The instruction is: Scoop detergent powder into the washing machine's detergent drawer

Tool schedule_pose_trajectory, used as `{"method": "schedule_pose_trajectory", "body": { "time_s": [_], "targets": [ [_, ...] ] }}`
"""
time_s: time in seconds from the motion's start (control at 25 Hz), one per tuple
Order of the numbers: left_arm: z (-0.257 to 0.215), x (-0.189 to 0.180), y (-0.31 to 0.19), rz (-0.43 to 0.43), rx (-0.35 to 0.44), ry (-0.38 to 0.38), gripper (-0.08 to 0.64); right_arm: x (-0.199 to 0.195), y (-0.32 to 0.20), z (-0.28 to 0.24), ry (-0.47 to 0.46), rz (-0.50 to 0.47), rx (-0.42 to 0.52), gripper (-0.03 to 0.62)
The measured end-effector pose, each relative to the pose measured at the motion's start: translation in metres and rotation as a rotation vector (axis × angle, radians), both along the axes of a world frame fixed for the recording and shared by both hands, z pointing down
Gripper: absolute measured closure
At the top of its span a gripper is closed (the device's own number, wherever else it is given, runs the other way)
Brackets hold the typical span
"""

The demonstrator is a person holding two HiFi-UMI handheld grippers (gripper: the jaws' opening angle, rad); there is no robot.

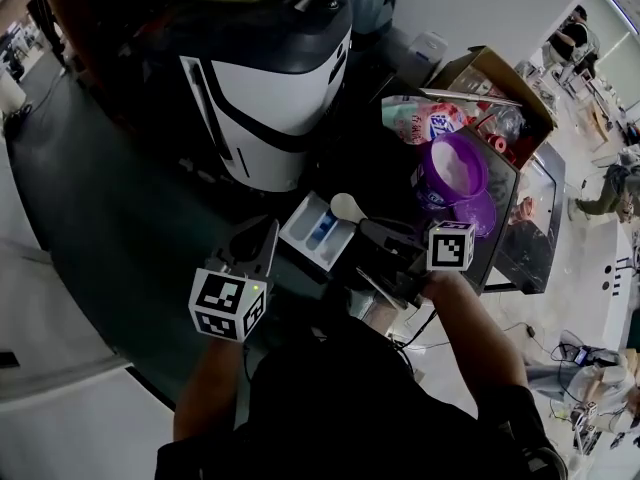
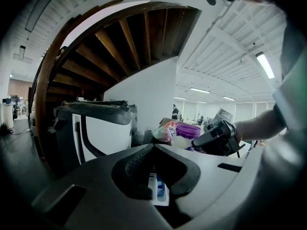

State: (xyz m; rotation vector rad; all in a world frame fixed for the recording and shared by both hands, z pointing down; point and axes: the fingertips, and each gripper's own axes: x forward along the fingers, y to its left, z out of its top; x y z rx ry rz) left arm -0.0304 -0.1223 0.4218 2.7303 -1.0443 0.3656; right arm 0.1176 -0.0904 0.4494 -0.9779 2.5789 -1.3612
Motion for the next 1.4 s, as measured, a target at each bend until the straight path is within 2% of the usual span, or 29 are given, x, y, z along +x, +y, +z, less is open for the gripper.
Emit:
{"method": "schedule_pose_trajectory", "body": {
  "time_s": [0.4, 0.92, 1.4],
  "targets": [
    [0.022, 0.018, 0.006, 0.02, -0.04, -0.007, 0.554, 0.001, 0.013, 0.05, 0.025, 0.03, -0.054, 0.572],
    [0.035, 0.01, 0.005, 0.015, -0.061, -0.016, 0.554, -0.015, 0.026, 0.09, 0.019, 0.069, -0.117, 0.572],
    [0.053, -0.004, 0.003, -0.012, -0.09, -0.002, 0.554, -0.025, 0.018, 0.128, 0.129, 0.052, -0.151, 0.572]
  ]
}}
